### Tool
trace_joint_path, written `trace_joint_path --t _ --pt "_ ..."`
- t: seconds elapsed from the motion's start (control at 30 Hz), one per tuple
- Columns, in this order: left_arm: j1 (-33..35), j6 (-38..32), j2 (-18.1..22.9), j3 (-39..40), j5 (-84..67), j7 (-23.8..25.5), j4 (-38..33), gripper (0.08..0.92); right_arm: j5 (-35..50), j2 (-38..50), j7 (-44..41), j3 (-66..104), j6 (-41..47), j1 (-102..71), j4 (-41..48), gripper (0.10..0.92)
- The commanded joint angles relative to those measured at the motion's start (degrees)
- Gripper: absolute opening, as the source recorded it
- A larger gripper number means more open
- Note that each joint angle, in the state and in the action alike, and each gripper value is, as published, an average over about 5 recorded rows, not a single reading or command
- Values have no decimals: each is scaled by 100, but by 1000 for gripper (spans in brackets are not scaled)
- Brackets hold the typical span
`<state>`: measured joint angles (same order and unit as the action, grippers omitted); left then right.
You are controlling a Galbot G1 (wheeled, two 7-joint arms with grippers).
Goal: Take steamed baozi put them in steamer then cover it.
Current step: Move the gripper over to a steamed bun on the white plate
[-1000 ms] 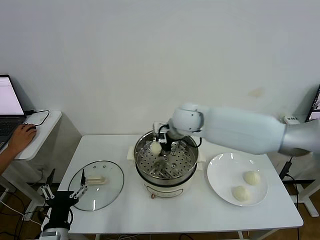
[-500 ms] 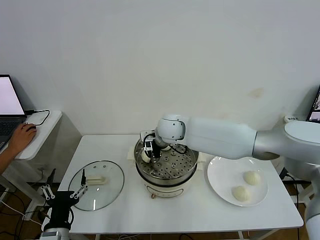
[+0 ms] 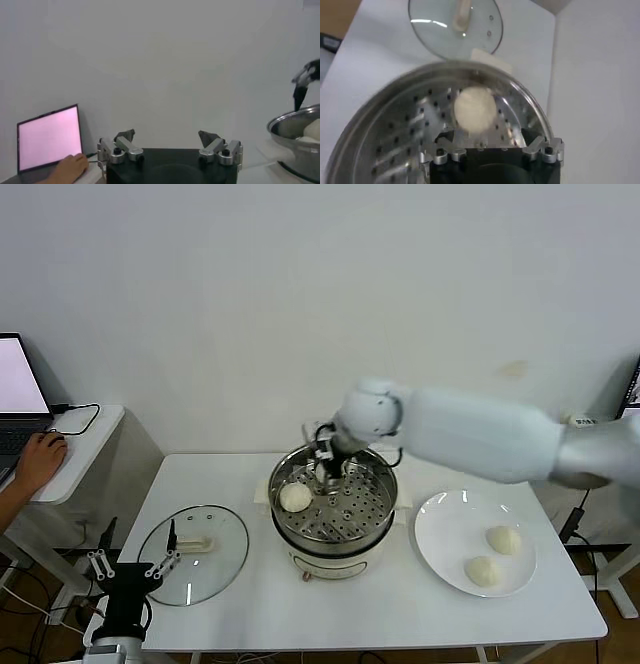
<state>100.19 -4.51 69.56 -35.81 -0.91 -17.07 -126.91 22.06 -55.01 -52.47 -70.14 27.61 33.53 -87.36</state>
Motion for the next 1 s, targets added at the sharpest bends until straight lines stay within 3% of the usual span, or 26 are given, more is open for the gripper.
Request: trace_joint_path --t 0.03,0.3,0.5,0.67,1.0 --pt "-1 4 -13 37 6 6 -2 823 -641 2504 -1165 -75 -847 617 -1195 823" --pt "25 0 -55 99 32 11 -40 823 -1922 4013 -1269 269 -1392 -628 -1576 823" --pt "69 -1 -24 122 89 14 -65 823 -2643 4643 -1161 2099 -1594 -3058 -1490 823" --pt "110 -2 27 134 146 14 -67 823 -3013 4632 -1039 3381 -1704 -4663 -1259 823" --pt "183 -2 118 105 209 11 -95 823 -3253 3806 -822 3411 -1646 -4966 -706 823"
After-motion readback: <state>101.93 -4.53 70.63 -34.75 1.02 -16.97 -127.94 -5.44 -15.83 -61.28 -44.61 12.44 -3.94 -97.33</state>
